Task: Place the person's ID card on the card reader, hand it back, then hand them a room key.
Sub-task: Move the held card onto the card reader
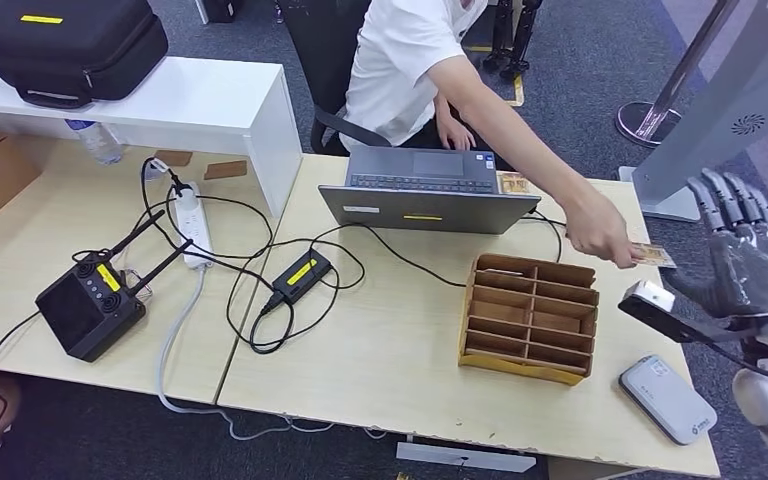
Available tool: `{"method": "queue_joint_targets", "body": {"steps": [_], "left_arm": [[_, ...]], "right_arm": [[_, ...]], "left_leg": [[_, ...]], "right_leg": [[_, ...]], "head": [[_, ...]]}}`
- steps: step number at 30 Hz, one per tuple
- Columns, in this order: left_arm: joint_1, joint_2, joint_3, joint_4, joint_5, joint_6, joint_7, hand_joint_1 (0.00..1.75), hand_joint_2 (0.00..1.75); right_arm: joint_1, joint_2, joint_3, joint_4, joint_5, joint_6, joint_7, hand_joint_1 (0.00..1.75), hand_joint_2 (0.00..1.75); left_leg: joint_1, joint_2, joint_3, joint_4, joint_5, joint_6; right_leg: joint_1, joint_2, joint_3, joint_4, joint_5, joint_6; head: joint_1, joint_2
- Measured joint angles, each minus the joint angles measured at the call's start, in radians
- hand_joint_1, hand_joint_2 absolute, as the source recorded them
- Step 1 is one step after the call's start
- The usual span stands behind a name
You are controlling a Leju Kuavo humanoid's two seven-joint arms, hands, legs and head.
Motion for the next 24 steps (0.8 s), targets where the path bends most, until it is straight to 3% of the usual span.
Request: {"method": "queue_joint_targets", "body": {"steps": [10,24], "left_arm": [[-0.003,0.002,0.000,0.000,-0.015,-0.023,0.022,0.00,1.75],[-0.005,0.003,0.000,0.000,-0.022,-0.023,0.035,0.00,1.75]], "right_arm": [[-0.169,0.113,0.104,0.169,0.052,-0.047,0.028,0.00,1.75],[-0.180,0.144,0.134,0.200,0.020,-0.050,0.028,0.00,1.75]], "left_leg": [[0.000,-0.002,0.000,0.000,0.001,-0.001],[0.000,-0.003,0.000,0.000,0.001,-0.001]], "right_leg": [[0.000,-0.001,0.000,0.000,0.000,0.000],[0.000,-0.002,0.000,0.000,0.000,0.000]], "head": [[0.000,0.000],[0.000,0.000]]}}
